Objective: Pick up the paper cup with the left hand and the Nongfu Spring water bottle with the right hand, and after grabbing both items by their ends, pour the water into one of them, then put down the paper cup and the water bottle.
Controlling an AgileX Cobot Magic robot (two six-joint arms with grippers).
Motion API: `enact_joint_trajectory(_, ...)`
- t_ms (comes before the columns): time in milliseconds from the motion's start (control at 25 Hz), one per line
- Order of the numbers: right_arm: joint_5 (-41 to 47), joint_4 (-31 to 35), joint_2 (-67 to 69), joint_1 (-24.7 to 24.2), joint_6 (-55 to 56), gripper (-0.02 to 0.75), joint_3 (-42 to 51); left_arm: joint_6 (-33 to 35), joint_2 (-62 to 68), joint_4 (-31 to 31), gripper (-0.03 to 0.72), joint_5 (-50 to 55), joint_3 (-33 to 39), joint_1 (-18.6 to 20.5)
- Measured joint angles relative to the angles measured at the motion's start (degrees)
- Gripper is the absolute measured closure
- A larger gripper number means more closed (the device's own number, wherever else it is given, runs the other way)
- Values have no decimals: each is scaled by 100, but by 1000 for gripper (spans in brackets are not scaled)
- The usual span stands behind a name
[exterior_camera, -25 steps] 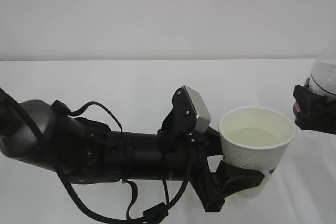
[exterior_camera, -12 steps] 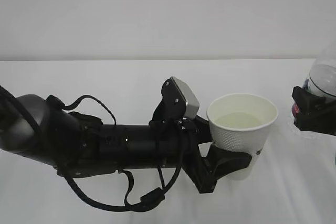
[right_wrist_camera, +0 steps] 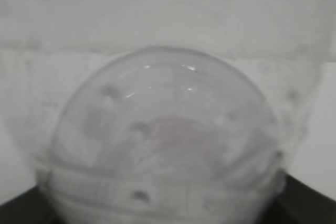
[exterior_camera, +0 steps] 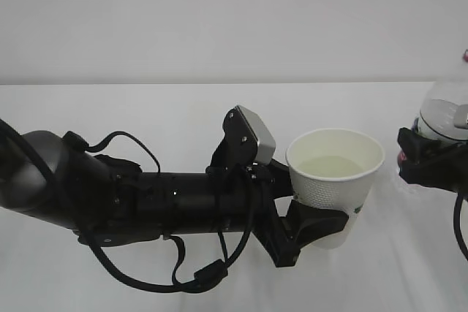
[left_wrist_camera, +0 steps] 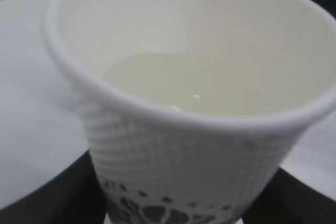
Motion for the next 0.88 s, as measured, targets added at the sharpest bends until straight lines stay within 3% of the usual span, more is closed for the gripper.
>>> enact_joint_trajectory(880, -22, -35, 924, 0, 0, 253, -918, 9, 0, 0, 193, 0, 0, 13)
